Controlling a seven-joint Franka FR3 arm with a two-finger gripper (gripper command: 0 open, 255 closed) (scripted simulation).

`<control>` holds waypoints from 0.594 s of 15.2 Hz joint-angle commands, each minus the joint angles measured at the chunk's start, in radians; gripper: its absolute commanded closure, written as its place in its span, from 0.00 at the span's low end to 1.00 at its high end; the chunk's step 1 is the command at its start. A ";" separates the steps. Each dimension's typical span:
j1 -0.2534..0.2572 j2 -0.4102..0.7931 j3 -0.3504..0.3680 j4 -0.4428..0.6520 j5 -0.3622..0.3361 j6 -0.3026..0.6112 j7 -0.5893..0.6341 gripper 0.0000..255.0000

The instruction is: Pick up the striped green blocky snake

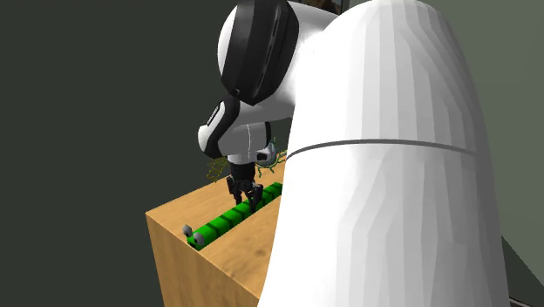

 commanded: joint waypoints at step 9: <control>-0.014 -0.066 0.026 0.036 0.038 -0.095 -0.025 1.00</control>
